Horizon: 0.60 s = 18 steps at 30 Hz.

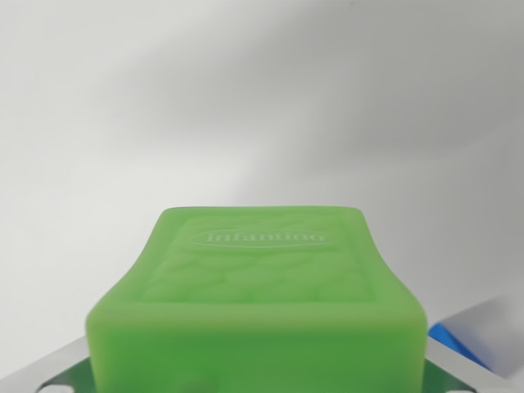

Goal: Stack cube

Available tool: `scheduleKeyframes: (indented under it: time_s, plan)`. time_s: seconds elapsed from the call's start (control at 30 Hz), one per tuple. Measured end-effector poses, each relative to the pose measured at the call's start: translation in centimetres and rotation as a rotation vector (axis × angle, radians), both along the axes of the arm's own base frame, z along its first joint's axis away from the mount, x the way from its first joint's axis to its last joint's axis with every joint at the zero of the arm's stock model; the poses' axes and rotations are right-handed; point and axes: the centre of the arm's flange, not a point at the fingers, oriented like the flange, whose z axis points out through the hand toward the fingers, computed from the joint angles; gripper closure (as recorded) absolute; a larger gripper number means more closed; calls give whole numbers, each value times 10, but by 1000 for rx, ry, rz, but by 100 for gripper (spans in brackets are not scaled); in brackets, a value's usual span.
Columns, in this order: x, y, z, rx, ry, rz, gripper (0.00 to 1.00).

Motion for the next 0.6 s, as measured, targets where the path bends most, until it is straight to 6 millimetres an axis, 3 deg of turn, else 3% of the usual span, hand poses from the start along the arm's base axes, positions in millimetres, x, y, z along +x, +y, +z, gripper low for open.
scheduleKeyframes:
  time_s: [0.6]
  plan:
    - [-28,-6,16,-1,-3,160,100]
